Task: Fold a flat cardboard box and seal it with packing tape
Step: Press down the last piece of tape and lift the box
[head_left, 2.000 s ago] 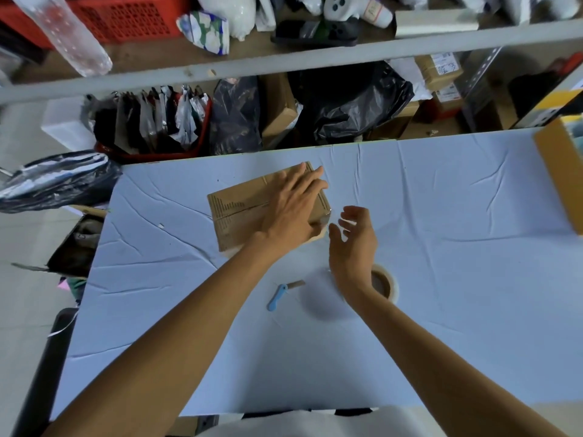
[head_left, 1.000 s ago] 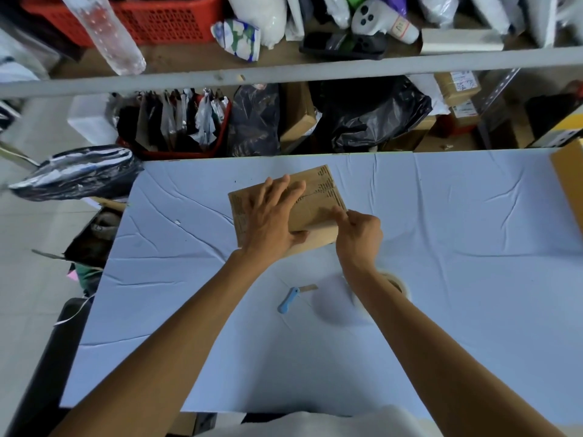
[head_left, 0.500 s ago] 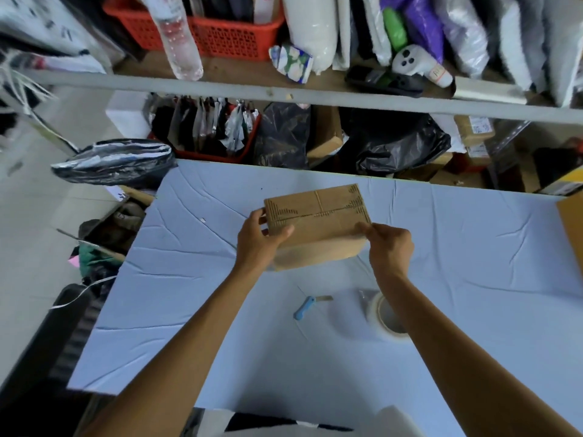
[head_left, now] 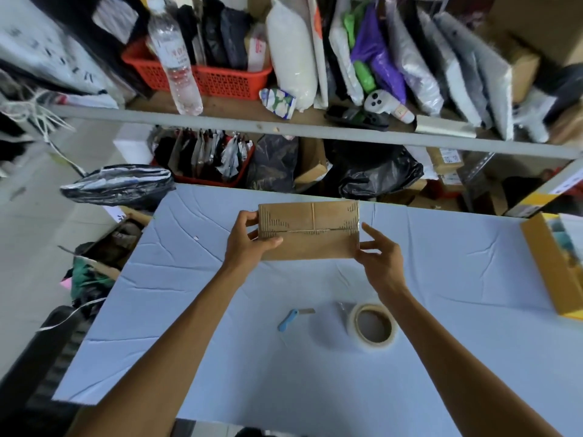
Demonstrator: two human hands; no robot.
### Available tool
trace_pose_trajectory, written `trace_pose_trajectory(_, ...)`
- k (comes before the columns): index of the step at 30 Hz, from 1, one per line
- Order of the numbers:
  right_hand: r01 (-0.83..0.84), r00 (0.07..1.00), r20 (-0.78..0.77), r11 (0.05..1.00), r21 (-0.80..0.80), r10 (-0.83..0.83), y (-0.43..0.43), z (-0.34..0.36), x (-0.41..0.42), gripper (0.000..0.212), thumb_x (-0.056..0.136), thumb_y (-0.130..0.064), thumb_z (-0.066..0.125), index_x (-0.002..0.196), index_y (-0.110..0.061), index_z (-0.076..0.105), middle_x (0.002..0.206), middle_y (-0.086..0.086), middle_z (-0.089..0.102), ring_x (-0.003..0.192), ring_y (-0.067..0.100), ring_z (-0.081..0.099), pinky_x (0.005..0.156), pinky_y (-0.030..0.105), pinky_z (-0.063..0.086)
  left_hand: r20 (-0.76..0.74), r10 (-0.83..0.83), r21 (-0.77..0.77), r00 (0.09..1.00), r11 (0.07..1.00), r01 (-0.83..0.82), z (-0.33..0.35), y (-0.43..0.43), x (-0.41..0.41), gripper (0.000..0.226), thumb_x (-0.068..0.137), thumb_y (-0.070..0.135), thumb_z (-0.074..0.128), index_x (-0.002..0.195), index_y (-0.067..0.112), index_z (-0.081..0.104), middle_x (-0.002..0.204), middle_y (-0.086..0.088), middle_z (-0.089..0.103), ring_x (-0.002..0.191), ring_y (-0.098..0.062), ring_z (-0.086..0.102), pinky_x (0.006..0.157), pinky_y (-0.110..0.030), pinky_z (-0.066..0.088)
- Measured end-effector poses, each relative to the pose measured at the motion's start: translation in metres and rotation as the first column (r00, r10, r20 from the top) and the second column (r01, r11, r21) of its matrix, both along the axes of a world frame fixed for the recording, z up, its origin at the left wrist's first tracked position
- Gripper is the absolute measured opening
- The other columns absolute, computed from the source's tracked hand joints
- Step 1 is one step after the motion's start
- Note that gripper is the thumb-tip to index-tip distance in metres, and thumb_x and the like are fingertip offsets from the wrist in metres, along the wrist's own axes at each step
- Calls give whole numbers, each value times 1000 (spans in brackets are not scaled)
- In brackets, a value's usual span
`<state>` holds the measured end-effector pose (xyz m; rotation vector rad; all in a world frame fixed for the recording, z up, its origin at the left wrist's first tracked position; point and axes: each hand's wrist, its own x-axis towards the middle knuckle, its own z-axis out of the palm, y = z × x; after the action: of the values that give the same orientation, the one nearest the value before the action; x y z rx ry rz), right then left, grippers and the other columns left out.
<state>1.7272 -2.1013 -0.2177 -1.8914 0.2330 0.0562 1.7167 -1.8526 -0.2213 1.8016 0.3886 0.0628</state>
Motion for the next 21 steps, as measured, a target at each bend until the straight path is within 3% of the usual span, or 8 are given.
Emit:
trace_pose_trajectory(5,-71,997,-8,996,-47,70,-12,4,-9,46,83,2,65,123,-21,63,87,11,68,82,27,65,72,37,53,30,11,-11,999,1000,-11,3,-9,-13,34,75,24,78,93,28,50,109,9,59,90,-5,61,66,-21,49)
trace_pose_trajectory(8,-39,999,1,999,-26,39,-10,4,-13,33,83,0,64,107,-23,63,83,8,68,83,30,67,66,33,52,49,31,-15,998,999,-30,2,-6,-15,31,77,34,76,89,21,51,109,1,62,92,-9,61,74,-29,51)
trace_pose_trajectory(11,10,997,76,1000,-15,-8,-7,6,-15,6,82,-11,69,82,-10,63,72,2,69,76,28,67,64,37,49,82,51,-53,995,998,-46,3,-6,-16,35,76,42,74,78,20,48,98,-2,62,96,-24,60,83,-46,52)
trace_pose_trajectory(14,21,997,78,999,44,-24,-6,4,-19,26,81,-32,73,66,-15,60,68,4,68,74,26,66,71,47,54,85,100,-94,991,991,-92,0,-6,-20,43,75,50,73,70,20,43,76,4,55,78,-20,54,79,-46,49)
trace_pose_trajectory(16,33,997,62,994,105,-40,-6,7,-22,34,81,-44,69,63,-16,59,72,12,67,81,35,66,78,53,56,95,132,-107,987,987,-121,0,-4,-21,44,76,50,73,68,17,43,67,7,52,71,-16,52,76,-45,48)
trace_pose_trajectory(19,48,997,47,988,143,-56,-7,6,-21,45,80,-49,68,70,-6,60,87,28,64,88,42,65,77,55,57,70,123,-114,990,987,-115,-5,-1,-21,39,76,44,74,72,14,50,71,4,59,76,-18,57,82,-47,52)
trace_pose_trajectory(21,68,995,57,989,133,-76,-7,6,-21,41,78,-49,70,76,-9,59,87,23,67,86,37,67,75,54,58,35,132,-158,991,980,-125,-5,-1,-21,34,75,40,77,80,14,56,81,0,63,82,-21,60,83,-45,53)
